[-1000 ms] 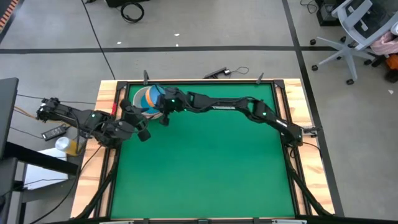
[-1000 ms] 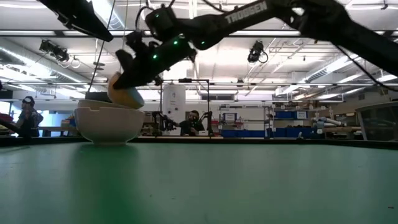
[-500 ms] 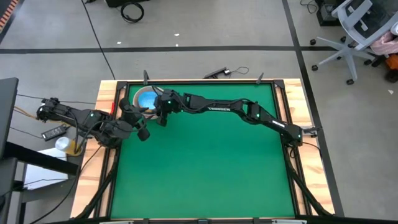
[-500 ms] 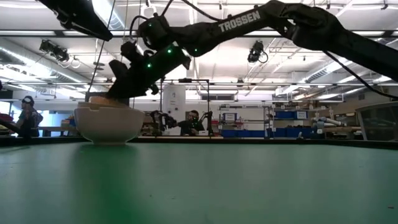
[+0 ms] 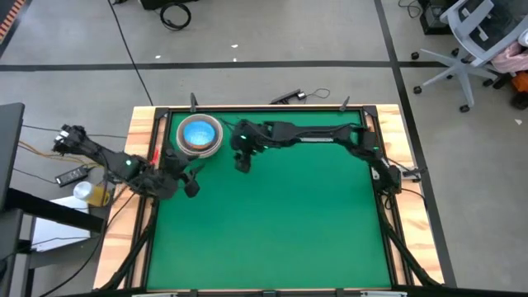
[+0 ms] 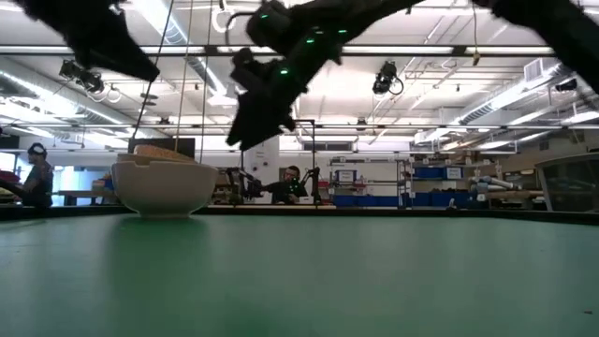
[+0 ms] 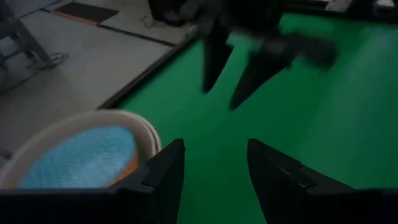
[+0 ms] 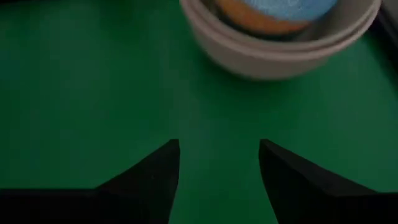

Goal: Nest bowls inside each other
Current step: Return to Home Position

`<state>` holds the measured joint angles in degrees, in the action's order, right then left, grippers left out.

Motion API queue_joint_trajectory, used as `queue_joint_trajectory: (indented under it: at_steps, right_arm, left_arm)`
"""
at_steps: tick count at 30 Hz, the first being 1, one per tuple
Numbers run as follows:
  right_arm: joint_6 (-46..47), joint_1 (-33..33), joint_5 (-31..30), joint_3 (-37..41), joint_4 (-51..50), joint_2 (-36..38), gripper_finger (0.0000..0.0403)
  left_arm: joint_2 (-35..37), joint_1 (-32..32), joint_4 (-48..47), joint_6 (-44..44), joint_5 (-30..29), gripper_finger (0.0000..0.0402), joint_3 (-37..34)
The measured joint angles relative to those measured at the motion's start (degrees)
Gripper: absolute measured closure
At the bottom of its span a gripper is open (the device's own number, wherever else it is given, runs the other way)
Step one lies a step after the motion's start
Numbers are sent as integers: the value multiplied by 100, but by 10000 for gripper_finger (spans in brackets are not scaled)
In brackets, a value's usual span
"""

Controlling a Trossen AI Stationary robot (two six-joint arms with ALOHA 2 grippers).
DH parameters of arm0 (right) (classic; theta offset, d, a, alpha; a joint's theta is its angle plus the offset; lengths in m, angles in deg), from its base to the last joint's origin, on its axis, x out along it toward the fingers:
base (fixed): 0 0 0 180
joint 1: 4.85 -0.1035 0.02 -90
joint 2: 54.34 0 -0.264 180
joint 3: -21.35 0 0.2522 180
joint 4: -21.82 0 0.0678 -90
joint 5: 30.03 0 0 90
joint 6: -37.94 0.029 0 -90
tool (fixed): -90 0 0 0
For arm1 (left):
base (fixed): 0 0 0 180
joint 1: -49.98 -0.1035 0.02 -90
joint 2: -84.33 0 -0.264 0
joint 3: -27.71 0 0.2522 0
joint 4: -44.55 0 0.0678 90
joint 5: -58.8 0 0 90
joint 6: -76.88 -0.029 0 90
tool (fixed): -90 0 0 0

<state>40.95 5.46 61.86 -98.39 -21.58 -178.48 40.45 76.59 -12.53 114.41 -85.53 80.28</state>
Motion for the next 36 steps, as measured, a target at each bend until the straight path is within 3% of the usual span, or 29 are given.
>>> queue_joint_trajectory:
  at_steps: [7,10,12,17,23,26,30,36]
  right_arm:
    - [892,-712,-153,3623,2500,2085,186]
    - [1116,-1115,-333,4670,3431,2937,186]
    - [1261,-1397,-515,5248,3930,3417,188]
    - [1296,-1928,-955,6328,5094,4739,219]
    - [1240,-2199,-1198,7463,5442,6450,341]
    - [1154,-2245,-1445,8024,5422,7196,391]
    - [1214,-2251,-1641,8673,5581,7927,395]
    - [1100,-2226,-1591,9445,5814,8510,398]
  left_arm:
    - [0,-76,371,960,-269,226,-1065]
    - [-1,-113,1491,715,-93,226,-1447]
    - [-45,-104,2856,77,10,226,-1734]
    - [-410,-141,5890,-2111,368,257,-2074]
    - [-107,-432,6990,-3615,1148,365,-1859]
    - [293,-574,6983,-3844,1639,394,-1824]
    - [548,-670,7208,-3816,1788,394,-2430]
    - [564,-748,8895,-3728,1813,399,-3556]
